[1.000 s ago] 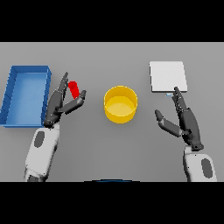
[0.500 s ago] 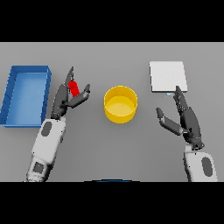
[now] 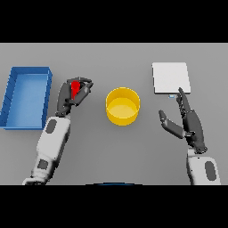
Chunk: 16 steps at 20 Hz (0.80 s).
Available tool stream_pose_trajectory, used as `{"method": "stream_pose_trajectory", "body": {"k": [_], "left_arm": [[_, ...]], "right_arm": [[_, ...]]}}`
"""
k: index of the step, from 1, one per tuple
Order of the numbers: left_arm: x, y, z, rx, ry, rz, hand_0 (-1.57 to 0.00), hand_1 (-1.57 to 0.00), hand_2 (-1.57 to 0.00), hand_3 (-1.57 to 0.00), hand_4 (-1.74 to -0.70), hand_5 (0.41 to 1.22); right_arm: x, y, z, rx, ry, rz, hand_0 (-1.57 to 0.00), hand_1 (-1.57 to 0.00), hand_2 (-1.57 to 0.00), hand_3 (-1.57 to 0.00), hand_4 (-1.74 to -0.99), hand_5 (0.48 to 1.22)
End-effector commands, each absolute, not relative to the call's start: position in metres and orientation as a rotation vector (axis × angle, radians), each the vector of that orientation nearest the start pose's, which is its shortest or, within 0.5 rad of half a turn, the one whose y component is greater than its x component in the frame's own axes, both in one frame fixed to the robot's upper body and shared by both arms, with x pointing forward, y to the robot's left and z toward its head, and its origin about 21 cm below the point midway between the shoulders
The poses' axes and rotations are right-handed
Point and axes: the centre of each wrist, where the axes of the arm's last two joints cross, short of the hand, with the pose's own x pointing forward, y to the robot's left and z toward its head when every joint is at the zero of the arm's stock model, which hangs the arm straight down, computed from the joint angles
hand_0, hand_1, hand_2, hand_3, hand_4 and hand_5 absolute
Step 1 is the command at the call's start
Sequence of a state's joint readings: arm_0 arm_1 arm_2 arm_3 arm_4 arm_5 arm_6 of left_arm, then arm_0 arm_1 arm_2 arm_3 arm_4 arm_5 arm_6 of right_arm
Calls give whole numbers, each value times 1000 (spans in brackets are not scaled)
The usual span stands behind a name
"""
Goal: Pick up the red beaker and tilt it to pour out 1 green nut into yellow bowl. Pick up the yellow bowl and place it on the metallic measuring scale.
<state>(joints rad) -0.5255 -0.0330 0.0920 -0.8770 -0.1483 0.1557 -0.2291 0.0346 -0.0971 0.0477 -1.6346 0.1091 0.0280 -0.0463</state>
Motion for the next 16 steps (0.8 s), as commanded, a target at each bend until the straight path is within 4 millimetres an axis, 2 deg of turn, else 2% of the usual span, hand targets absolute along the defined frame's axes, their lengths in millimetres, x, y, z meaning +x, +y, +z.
{"method": "stream_pose_trajectory", "body": {"k": [1, 4, 9, 11, 14, 16], "left_arm": [[359, 169, -32, 95, -1609, -153, -1364, -1358, -1357, -1176, -1621, 1130], [358, 168, -28, 106, -1618, -185, -1465, -1462, -1462, -1369, -1542, 1174], [360, 168, -13, 111, -1655, -189, -1536, -1535, -1535, -1505, -1504, 1206], [364, 166, 0, 120, -1674, -199, -1549, -1548, -1548, -1529, -1500, 1211], [365, 166, 20, 165, -1713, -282, -1560, -1559, -1559, -1549, -1496, 1216], [365, 162, 37, 204, -1723, -372, -1564, -1564, -1563, -1557, -1584, 1181]], "right_arm": [[238, -246, 9, -110, -1639, 217, 1, 1, 1, 1, -1290, 649], [238, -243, 8, -115, -1648, 226, 1, 1, 1, 1, -1288, 648], [238, -243, 7, -110, -1655, 216, 1, 1, 1, 1, -1292, 656], [243, -239, 7, -117, -1641, 223, 1, 1, 1, 1, -1294, 662], [241, -241, 10, -115, -1669, 234, 1, 1, 1, 1, -1289, 664], [241, -242, 10, -114, -1668, 238, 1, 1, 1, 1, -1281, 663]]}}
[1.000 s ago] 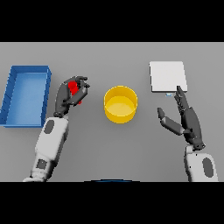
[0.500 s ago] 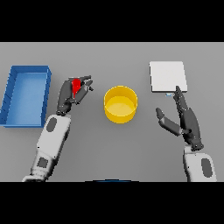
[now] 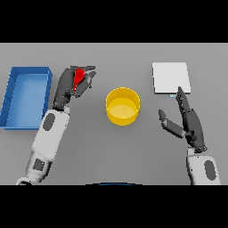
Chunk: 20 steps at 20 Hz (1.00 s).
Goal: Pick up the red beaker and tilt it to pour out 1 green nut into yellow bowl. Pick up the yellow bowl and place it on the metallic measuring scale.
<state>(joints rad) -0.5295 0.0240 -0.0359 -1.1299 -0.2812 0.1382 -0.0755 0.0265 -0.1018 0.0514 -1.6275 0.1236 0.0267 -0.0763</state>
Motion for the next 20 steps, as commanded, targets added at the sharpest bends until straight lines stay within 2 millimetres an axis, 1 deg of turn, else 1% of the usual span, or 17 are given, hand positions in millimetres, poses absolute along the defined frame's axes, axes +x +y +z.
{"method": "stream_pose_trajectory", "body": {"k": [1, 4, 5, 6, 8, 9, 11, 13, 16, 18, 19, 20], "left_arm": [[365, 161, 42, 226, -1720, -411, -1565, -1565, -1565, -1560, -1616, 1174], [367, 162, 51, 267, -1697, -480, -1565, -1565, -1565, -1560, -1616, 1158], [368, 162, 52, 275, -1694, -495, -1565, -1565, -1565, -1560, -1616, 1151], [371, 161, 55, 280, -1687, -507, -1565, -1565, -1565, -1560, -1616, 1140], [376, 160, 64, 334, -1689, -609, -1567, -1567, -1567, -1564, -1661, 1126], [376, 156, 66, 364, -1680, -686, -1568, -1568, -1568, -1565, -1677, 1123], [382, 151, 77, 455, -1661, -850, -1569, -1569, -1569, -1567, -1700, 1127], [384, 142, 81, 536, -1640, -1025, -1570, -1570, -1570, -1569, -1715, 1136], [389, 133, 94, 640, -1560, -1258, -1570, -1570, -1570, -1570, -1728, 1172], [388, 125, 101, 678, -1517, -1419, -1571, -1571, -1571, -1570, -1732, 1190], [389, 125, 103, 691, -1489, -1481, -1571, -1571, -1571, -1570, -1734, 1196], [390, 121, 106, 712, -1444, -1540, -1571, -1571, -1571, -1571, -1683, 1201]], "right_arm": [[240, -239, 10, -108, -1671, 244, 1, 1, 1, 1, -1277, 664], [241, -241, 9, -109, -1653, 233, 1, 1, 1, 1, -1277, 675], [238, -237, 7, -98, -1660, 242, 1, 1, 1, 1, -1277, 677], [237, -239, 9, -107, -1661, 242, 1, 1, 1, 1, -1277, 679], [238, -240, 8, -105, -1652, 239, 1, 1, 1, 1, -1273, 686], [238, -241, 7, -101, -1641, 236, 1, 1, 1, 1, -1277, 688], [239, -238, 8, -95, -1642, 231, 1, 1, 1, 1, -1272, 689], [239, -239, 9, -112, -1648, 232, 1, 1, 1, 1, -1280, 690], [237, -238, 10, -122, -1647, 245, 1, 1, 1, 1, -1290, 695], [238, -239, 9, -133, -1644, 257, 1, 1, 1, 1, -1290, 695], [237, -239, 9, -123, -1643, 248, 1, 1, 1, 1, -1290, 694], [236, -240, 8, -120, -1639, 243, 1, 1, 1, 1, -1293, 690]]}}
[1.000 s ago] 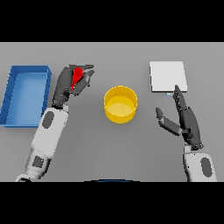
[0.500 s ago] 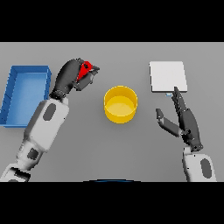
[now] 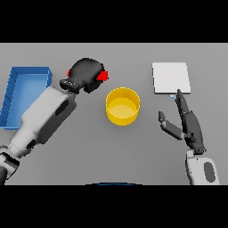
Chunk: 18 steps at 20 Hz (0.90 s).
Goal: Pick up the red beaker and tilt it to pour out 1 green nut into yellow bowl. Pick up the yellow bowl and place it on the metallic measuring scale.
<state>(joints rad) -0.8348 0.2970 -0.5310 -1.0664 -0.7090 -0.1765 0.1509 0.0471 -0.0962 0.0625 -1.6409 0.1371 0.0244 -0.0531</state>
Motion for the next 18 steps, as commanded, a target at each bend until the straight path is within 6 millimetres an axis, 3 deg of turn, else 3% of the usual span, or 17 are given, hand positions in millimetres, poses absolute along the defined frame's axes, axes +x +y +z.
{"method": "stream_pose_trajectory", "body": {"k": [1, 2, 5, 11, 14, 18], "left_arm": [[392, 115, 108, 743, -1405, -1607, -1571, -1571, -1571, -1571, -1640, 1205], [394, 113, 109, 755, -1373, -1671, -1571, -1571, -1571, -1571, -1606, 1208], [396, 94, 117, 850, -1256, -1827, -1571, -1571, -1571, -1355, -1663, 1214], [403, 66, 127, 980, -1094, -2108, -1571, -1571, -1571, -1203, -1709, 1219], [402, 56, 129, 1051, -1065, -2222, -1571, -1571, -1571, -1383, -1723, 1220], [397, 38, 128, 1144, -1017, -2356, -1571, -1571, -1571, -1494, -1733, 1221]], "right_arm": [[236, -239, 9, -111, -1646, 233, 1, 1, 1, 1, -1290, 685], [236, -239, 7, -100, -1635, 215, 1, 1, 1, 1, -1284, 678], [235, -236, 8, -79, -1626, 182, 1, 1, 1, 1, -1279, 651], [236, -242, 5, -63, -1625, 146, 1, 1, 1, 1, -1301, 607], [237, -241, 6, -56, -1630, 162, 1, 1, 1, 1, -1299, 605], [240, -240, 7, -82, -1622, 173, 1, 1, 1, 1, -1299, 601]]}}
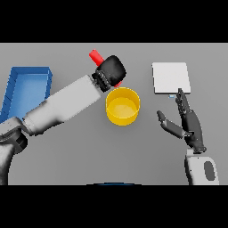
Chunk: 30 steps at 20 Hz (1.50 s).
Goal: Pick up the red beaker and tilt it to pour out 1 green nut into yellow bowl. Pick up the yellow bowl and place it on the metallic measuring scale.
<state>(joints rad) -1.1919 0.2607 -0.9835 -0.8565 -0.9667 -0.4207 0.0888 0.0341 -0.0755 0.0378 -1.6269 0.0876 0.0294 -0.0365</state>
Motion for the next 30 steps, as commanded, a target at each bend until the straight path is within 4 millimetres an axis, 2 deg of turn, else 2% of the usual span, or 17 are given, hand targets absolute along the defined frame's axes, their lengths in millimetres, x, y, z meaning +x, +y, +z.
{"method": "stream_pose_trajectory", "body": {"k": [1, 7, 12, 15, 20, 21, 23, 24, 25, 26, 27, 28, 30], "left_arm": [[396, 36, 125, -1421, 1224, 2884, -1571, -1571, -1571, -1509, -1735, 1221], [390, 20, 115, -1408, 923, 2796, -1571, -1571, -1571, -1555, -1739, 1221], [389, 4, 123, -1410, 801, 2750, -1571, -1571, -1571, -1566, -1740, 1221], [390, 2, 125, -1425, 716, 2714, -1571, -1571, -1571, -1568, -1741, 1221], [395, 2, 131, -1468, 687, 2658, -1571, -1571, -1571, -1570, -1740, 1221], [398, 1, 139, -1490, 694, 2640, -1571, -1571, -1571, -1570, -1740, 1221], [406, 2, 161, -1542, 743, 2615, -1571, -1571, -1571, -1571, -1738, 1159], [410, 4, 170, -1587, 760, 2584, -1571, -1571, -1571, -1571, -1738, 1171], [415, 4, 186, -1629, 807, 2554, -1571, -1390, -1379, -1571, -1686, 1181], [418, 7, 198, -1634, 858, 2526, -1571, -1269, -1251, -1571, -1644, 1189], [422, 10, 219, -1715, 886, 2478, -1571, -1330, -1315, -1359, -1664, 1196], [427, 15, 237, -1751, 917, 2455, -1571, -1378, -1366, -1212, -1679, 1201], [434, 20, 276, -1856, 975, 2412, -1571, -1447, -1440, -1341, -1596, 1208]], "right_arm": [[237, -239, 6, -78, -1629, 170, 1, 1, 1, 1, -1297, 602], [238, -241, 4, -92, -1619, 168, 1, 1, 1, 1, -1290, 607], [238, -241, 6, -109, -1628, 181, 1, 1, 1, 1, -1282, 603], [237, -241, 6, -108, -1638, 174, 1, 1, 1, 1, -1268, 589], [239, -239, 6, -120, -1620, 184, 1, 1, 1, 1, -1235, 584], [240, -237, 6, -110, -1622, 187, 1, 1, 1, 1, -1233, 585], [239, -236, 4, -114, -1626, 187, 1, 1, 1, 1, -1222, 590], [237, -236, 5, -107, -1646, 180, 1, 1, 1, 1, -1219, 595], [237, -239, 7, -111, -1651, 187, 1, 1, 1, 1, -1219, 601], [238, -240, 7, -104, -1642, 187, 1, 1, 1, 1, -1222, 609], [238, -235, 9, -87, -1652, 185, 1, 1, 1, 1, -1224, 615], [238, -237, 8, -78, -1645, 182, 1, 1, 1, 1, -1231, 620], [237, -237, 8, -83, -1652, 185, 1, 1, 1, 1, -1246, 631]]}}
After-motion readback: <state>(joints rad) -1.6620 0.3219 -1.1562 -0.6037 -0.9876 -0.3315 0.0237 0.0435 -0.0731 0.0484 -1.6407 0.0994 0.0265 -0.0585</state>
